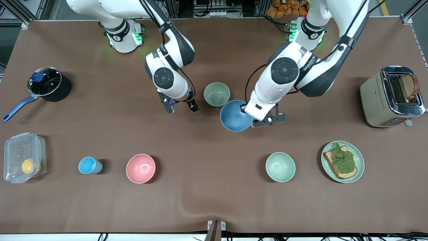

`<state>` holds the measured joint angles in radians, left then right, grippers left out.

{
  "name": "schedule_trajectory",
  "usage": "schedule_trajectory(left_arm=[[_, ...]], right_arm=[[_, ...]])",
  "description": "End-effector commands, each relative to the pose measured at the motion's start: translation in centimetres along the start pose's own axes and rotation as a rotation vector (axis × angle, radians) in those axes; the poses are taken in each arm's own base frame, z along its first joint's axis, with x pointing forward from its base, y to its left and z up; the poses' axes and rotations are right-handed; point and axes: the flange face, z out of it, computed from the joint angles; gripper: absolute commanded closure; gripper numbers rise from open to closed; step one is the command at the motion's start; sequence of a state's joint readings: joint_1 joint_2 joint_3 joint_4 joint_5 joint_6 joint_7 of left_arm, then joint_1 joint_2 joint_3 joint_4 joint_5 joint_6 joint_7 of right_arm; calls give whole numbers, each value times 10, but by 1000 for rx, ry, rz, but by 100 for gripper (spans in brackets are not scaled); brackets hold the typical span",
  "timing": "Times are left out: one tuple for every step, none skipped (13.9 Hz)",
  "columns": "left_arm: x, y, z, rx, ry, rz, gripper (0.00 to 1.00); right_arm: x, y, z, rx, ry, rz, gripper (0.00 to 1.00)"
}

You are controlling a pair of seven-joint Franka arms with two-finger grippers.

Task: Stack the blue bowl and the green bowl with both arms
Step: 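Lift the blue bowl with the left gripper and carry it over the green bowl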

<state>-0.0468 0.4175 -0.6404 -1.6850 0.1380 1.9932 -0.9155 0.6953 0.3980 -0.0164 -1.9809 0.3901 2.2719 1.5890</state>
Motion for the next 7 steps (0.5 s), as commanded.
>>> schedule_trajectory(left_arm=[[-37, -17, 13, 31, 12, -19, 100], [-55, -17, 17, -2, 24, -19, 100], [-74, -17, 26, -18, 36, -10, 100], [-85, -18, 33, -29, 38, -9, 100], [-94, -16, 39, -38, 35, -2, 100], [-95, -13, 42, -52, 33, -1, 100], [-96, -10, 46, -63, 32, -1, 100]], right_arm=[[8, 5, 18, 48, -51, 96, 0], [7, 4, 26, 50, -66, 115, 0], [7, 3, 28, 61, -84, 137, 0], [7, 2, 31, 66, -100, 158, 0], [10, 1, 36, 71, -107, 175, 0], [5, 2, 39, 83, -118, 184, 0], [-1, 3, 41, 83, -135, 196, 0]])
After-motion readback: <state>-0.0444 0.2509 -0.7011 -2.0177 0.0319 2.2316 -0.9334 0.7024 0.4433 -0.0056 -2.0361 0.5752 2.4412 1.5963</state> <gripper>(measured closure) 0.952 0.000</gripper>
